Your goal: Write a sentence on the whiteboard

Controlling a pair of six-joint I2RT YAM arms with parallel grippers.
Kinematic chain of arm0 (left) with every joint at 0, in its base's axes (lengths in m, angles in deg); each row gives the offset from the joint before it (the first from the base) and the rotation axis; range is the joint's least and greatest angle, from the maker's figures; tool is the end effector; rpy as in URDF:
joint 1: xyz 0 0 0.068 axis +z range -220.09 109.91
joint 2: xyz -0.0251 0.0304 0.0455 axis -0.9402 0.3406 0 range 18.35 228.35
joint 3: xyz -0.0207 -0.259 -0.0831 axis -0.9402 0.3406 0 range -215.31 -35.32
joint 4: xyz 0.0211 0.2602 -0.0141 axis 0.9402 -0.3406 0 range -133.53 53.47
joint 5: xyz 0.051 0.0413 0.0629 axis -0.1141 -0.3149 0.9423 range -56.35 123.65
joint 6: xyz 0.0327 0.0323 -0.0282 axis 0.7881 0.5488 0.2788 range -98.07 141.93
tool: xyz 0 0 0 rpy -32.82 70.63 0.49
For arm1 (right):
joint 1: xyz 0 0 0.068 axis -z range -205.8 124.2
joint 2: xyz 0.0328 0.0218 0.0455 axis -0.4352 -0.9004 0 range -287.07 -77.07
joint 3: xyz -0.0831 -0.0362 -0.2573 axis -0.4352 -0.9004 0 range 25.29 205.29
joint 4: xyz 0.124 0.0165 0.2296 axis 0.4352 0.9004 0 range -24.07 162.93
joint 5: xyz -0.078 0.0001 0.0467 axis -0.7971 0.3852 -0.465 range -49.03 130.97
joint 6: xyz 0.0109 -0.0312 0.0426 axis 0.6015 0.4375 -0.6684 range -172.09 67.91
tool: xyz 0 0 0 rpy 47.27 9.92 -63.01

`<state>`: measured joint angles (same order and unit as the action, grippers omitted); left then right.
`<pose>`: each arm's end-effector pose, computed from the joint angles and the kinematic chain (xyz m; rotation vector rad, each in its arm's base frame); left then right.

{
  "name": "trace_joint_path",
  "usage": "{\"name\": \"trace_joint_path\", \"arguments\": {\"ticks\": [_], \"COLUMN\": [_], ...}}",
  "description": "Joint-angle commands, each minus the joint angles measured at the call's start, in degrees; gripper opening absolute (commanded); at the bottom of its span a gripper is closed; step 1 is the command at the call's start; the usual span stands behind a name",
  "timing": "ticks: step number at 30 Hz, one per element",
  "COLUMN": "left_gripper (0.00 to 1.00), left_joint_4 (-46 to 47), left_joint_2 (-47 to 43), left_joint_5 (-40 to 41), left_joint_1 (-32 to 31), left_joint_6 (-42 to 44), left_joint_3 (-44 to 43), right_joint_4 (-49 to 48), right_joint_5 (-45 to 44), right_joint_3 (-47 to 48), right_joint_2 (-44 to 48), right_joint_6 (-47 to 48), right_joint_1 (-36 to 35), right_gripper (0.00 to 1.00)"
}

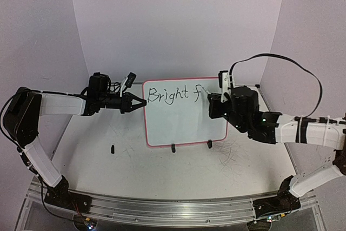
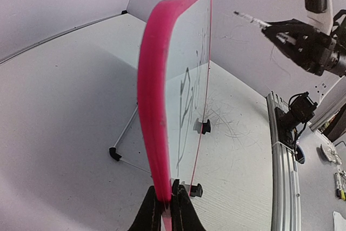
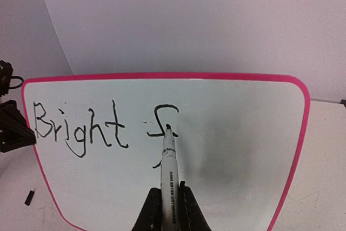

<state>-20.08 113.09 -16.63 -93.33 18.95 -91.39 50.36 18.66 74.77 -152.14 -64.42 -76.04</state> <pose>0.3202 -0.1672 0.2337 0.9194 1.7565 -1.1522 0.2049 0.2253 0.2982 -0.2916 1.7304 0.4624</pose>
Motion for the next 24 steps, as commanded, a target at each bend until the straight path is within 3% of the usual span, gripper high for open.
{"name": "trace_joint_path", "arguments": {"ticks": [1, 12, 24], "left_gripper": [0.0, 0.0, 0.0], "left_joint_4": [3.5, 3.2, 2.8], "left_joint_2": [-2.6, -2.4, -2.1], "left_joint_5": [2.0, 2.4, 2.5], "left_joint_1": [0.3, 0.3, 0.3], "left_joint_6": [2.7, 2.7, 2.9], "left_joint_3": [-0.3, -0.4, -0.5], "right_joint_4": [0.7, 3.7, 3.8], "right_joint_5": [3.2, 6.4, 5.7], "right_joint_3": [-1.6, 4.0, 2.6], "right_joint_2": [4.3, -0.6, -1.1], "right_joint_6": [1.4, 2.7, 2.6], "right_joint_1": [2.0, 2.1, 2.2], "right_gripper": [0.0, 0.0, 0.0]}}
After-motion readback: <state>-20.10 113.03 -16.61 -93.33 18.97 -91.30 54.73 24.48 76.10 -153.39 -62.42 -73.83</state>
